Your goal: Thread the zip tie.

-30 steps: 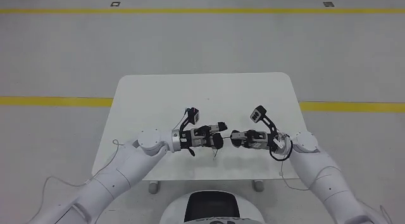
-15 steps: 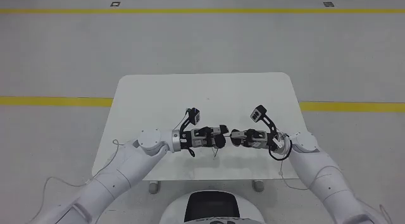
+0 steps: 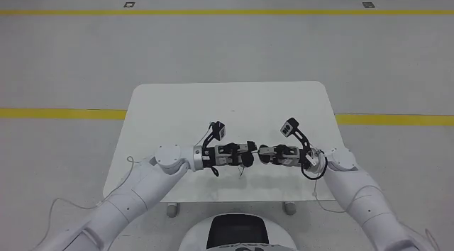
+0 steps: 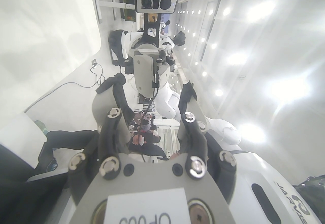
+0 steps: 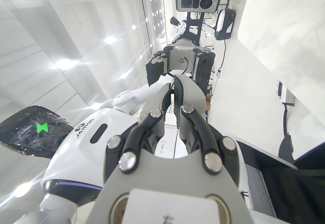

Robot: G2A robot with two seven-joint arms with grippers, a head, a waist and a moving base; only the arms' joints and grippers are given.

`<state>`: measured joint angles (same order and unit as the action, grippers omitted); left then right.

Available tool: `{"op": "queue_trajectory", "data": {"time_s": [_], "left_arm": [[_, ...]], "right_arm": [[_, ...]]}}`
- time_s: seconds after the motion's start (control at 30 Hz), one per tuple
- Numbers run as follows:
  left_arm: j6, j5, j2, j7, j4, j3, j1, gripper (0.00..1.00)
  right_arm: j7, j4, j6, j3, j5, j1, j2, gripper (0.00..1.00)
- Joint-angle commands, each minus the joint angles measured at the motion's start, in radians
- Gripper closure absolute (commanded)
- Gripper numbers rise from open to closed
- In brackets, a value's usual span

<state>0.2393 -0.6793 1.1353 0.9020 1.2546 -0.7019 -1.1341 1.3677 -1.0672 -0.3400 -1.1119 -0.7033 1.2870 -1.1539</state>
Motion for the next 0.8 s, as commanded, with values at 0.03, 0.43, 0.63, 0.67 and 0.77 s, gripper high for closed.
{"op": "queue_trajectory", "data": {"time_s": [0.03,0.43,0.63,0.67,0.77], "left_arm": [[0.000,-0.002,0.001,0.000,-0.003,0.000,-0.001,0.58],[0.012,-0.027,0.004,0.006,-0.016,-0.013,-0.010,0.60],[0.013,-0.020,0.006,0.012,-0.009,-0.013,-0.011,0.62],[0.013,-0.020,0.006,0.015,-0.007,-0.013,-0.011,0.62],[0.013,-0.018,0.007,0.018,-0.007,-0.013,-0.009,0.72]], "right_arm": [[0.006,-0.001,0.000,0.000,-0.005,-0.001,-0.001,1.00],[0.021,-0.015,0.000,-0.009,-0.004,0.009,0.001,1.00],[0.014,-0.011,0.000,-0.002,0.005,0.007,0.000,1.00],[0.013,-0.010,0.000,-0.001,0.005,0.006,-0.001,1.00],[0.010,-0.006,0.000,0.002,0.006,0.003,-0.002,1.00]]}}
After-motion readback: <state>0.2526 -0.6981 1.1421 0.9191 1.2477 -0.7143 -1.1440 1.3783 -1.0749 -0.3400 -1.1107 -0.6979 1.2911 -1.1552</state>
